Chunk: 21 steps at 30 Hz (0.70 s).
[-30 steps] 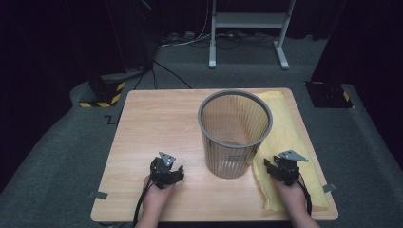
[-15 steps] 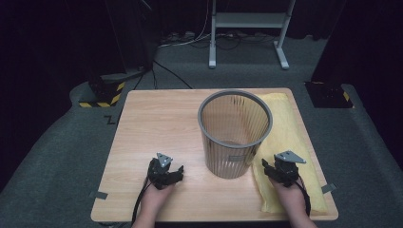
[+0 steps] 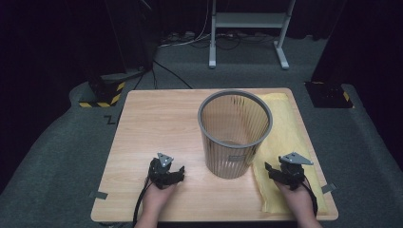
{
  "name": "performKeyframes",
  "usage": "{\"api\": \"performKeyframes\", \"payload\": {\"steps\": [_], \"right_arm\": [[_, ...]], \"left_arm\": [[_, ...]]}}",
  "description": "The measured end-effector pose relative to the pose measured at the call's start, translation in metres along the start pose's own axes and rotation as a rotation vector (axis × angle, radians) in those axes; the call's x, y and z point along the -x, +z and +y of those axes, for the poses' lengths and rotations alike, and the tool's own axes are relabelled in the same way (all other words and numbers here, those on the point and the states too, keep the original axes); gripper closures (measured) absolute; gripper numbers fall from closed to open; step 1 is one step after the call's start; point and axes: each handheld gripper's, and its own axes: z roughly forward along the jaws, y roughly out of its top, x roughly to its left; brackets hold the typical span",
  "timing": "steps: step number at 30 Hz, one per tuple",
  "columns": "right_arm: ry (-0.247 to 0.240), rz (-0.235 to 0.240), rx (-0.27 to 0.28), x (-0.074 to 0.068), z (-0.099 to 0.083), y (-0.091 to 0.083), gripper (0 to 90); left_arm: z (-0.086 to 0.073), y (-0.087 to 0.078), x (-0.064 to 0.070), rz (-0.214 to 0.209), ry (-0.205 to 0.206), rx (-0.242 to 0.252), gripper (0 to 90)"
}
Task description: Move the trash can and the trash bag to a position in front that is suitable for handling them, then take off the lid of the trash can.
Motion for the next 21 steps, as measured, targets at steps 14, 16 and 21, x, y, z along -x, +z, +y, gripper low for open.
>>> {"api": "performKeyframes", "payload": {"steps": [14,16,21], "right_arm": [[0.05,0.02,0.003,0.007,0.001,-0.007,34.9],[0.049,0.027,0.002,0.006,0.001,-0.008,34.8],[0.056,0.041,0.012,0.005,0.003,-0.011,35.4]], "left_arm": [[0.0,0.001,0.001,0.004,-0.002,-0.002,16.3],[0.002,0.002,0.001,0.002,0.0,-0.011,14.4],[0.005,0.002,0.002,0.006,-0.005,-0.037,13.7]]}}
